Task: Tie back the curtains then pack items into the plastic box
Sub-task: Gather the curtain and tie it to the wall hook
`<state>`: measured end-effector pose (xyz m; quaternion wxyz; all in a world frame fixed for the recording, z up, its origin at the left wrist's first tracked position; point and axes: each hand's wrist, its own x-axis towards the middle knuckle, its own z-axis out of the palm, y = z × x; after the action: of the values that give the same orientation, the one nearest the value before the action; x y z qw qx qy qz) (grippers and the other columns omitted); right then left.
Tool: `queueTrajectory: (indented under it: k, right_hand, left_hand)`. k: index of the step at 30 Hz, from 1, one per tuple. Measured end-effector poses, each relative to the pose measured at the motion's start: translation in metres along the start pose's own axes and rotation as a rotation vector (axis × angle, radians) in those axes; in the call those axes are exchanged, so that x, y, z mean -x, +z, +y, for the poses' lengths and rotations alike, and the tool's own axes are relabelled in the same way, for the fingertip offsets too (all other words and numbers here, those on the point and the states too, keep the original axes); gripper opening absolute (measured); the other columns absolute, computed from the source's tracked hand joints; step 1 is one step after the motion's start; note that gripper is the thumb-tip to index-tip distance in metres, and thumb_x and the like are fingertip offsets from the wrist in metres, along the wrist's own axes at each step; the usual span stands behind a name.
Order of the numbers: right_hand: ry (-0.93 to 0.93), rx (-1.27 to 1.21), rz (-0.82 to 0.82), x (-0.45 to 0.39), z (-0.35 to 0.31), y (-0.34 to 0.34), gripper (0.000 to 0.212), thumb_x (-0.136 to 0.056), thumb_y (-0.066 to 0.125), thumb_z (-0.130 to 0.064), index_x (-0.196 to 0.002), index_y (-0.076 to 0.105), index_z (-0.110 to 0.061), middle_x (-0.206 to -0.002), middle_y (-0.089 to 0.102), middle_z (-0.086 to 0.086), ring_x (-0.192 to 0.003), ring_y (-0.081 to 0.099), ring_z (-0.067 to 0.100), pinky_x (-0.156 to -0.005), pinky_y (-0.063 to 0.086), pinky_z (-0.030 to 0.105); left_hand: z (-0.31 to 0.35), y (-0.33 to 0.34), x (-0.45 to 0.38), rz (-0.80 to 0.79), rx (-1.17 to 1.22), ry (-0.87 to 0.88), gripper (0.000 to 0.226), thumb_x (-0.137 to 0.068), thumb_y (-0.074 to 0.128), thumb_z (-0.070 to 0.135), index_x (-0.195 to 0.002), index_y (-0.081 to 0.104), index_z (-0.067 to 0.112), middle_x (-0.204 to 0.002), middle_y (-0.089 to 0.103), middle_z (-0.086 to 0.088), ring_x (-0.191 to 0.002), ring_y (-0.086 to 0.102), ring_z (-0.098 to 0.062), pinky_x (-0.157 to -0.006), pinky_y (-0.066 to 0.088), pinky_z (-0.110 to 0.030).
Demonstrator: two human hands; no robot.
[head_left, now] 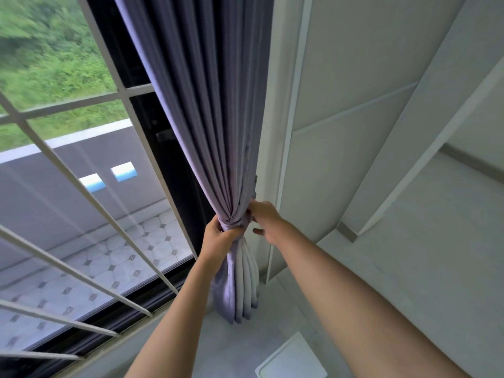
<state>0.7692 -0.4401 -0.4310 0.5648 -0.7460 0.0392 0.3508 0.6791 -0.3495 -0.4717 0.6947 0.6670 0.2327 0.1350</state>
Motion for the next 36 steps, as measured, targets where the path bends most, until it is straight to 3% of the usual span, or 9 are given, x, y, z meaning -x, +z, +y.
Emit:
queueTrajectory:
  k: [4,6,8,12,17,22,27,30,36]
  right_hand:
    - [-0.110,0.103,0.082,-0.010,-0.008,0.014,0.019,-0.087,0.052,-0.015,-0.101,0.063,-0.009,-0.081,0.058,0.006,-0.063,0.049,0.017,-0.058,0.039,0.024]
    - [-0.251,0.143,0.164,-0.014,-0.008,0.017,0.010,-0.082,0.057,-0.012,-0.074,0.062,-0.013,-0.068,0.053,0.002,-0.066,0.046,0.020,-0.058,0.037,0.025]
    - [-0.324,0.143,0.287,-0.014,-0.004,0.021,0.029,-0.075,0.057,-0.015,-0.051,0.042,-0.021,-0.061,0.045,0.000,-0.066,0.042,0.022,-0.060,0.035,0.028]
    - [-0.406,0.206,0.447,-0.012,0.004,0.027,0.016,-0.062,0.042,-0.030,-0.050,0.034,-0.023,-0.110,0.049,0.008,-0.087,0.051,0.028,-0.084,0.042,0.036]
    - [-0.400,0.096,0.289,-0.024,0.003,0.015,0.027,-0.073,0.048,-0.030,-0.055,0.031,-0.019,-0.053,0.039,-0.005,-0.055,0.034,0.016,-0.059,0.031,0.029]
    - [-0.424,0.078,0.233,-0.033,0.001,-0.002,0.023,-0.086,0.054,-0.017,-0.068,0.041,-0.012,-0.063,0.041,0.004,-0.060,0.034,0.016,-0.056,0.031,0.028]
    - [-0.480,-0.063,0.138,-0.029,-0.030,-0.015,0.018,-0.091,0.056,-0.010,-0.103,0.044,-0.013,-0.092,0.054,0.001,-0.076,0.050,0.014,-0.063,0.041,0.021]
    - [-0.516,0.081,-0.003,-0.038,-0.038,-0.020,0.020,-0.090,0.055,-0.010,-0.109,0.055,-0.015,-0.100,0.065,0.002,-0.079,0.059,0.015,-0.069,0.052,0.030]
    - [-0.270,0.504,-0.231,-0.050,-0.036,-0.021,0.018,-0.075,0.060,-0.016,-0.066,0.046,-0.022,-0.059,0.048,-0.001,-0.047,0.046,0.013,-0.043,0.040,0.019]
  left_hand:
    - [-0.004,-0.008,0.003,0.000,-0.032,0.016,0.032,-0.074,0.075,0.001,-0.099,0.064,0.019,-0.092,0.072,-0.001,-0.090,0.068,-0.016,-0.074,0.055,-0.025]
    - [-0.006,-0.009,0.004,0.043,-0.086,0.054,0.038,-0.072,0.080,0.010,-0.103,0.062,0.022,-0.094,0.071,0.004,-0.090,0.067,-0.010,-0.075,0.055,-0.025]
    - [-0.005,-0.008,0.007,0.086,-0.155,0.098,0.044,-0.071,0.082,0.016,-0.108,0.059,0.024,-0.096,0.070,0.010,-0.088,0.065,-0.001,-0.072,0.055,-0.021]
    - [-0.008,-0.003,0.014,0.138,-0.173,0.135,0.049,-0.072,0.080,0.013,-0.115,0.056,0.021,-0.099,0.067,0.014,-0.088,0.063,0.005,-0.072,0.051,-0.018]
    - [-0.010,-0.002,0.012,0.087,-0.185,0.090,0.049,-0.073,0.079,0.015,-0.115,0.055,0.026,-0.098,0.069,0.015,-0.090,0.065,-0.001,-0.080,0.057,-0.031]
    - [-0.010,0.004,0.012,0.058,-0.235,0.115,0.051,-0.075,0.075,0.013,-0.119,0.053,0.027,-0.101,0.066,0.015,-0.091,0.063,0.001,-0.082,0.057,-0.035]
    - [-0.011,0.008,0.015,0.074,-0.323,0.153,0.048,-0.076,0.076,0.023,-0.102,0.046,0.049,-0.102,0.062,0.012,-0.092,0.061,-0.004,-0.077,0.055,-0.031]
    - [-0.014,0.005,0.014,0.086,-0.360,0.165,0.044,-0.076,0.076,0.026,-0.108,0.049,0.041,-0.103,0.060,0.016,-0.100,0.058,-0.010,-0.081,0.052,-0.032]
    - [-0.015,0.003,0.009,0.062,-0.356,0.119,0.048,-0.076,0.078,0.020,-0.117,0.054,0.019,-0.103,0.065,0.015,-0.092,0.061,0.005,-0.078,0.052,-0.028]
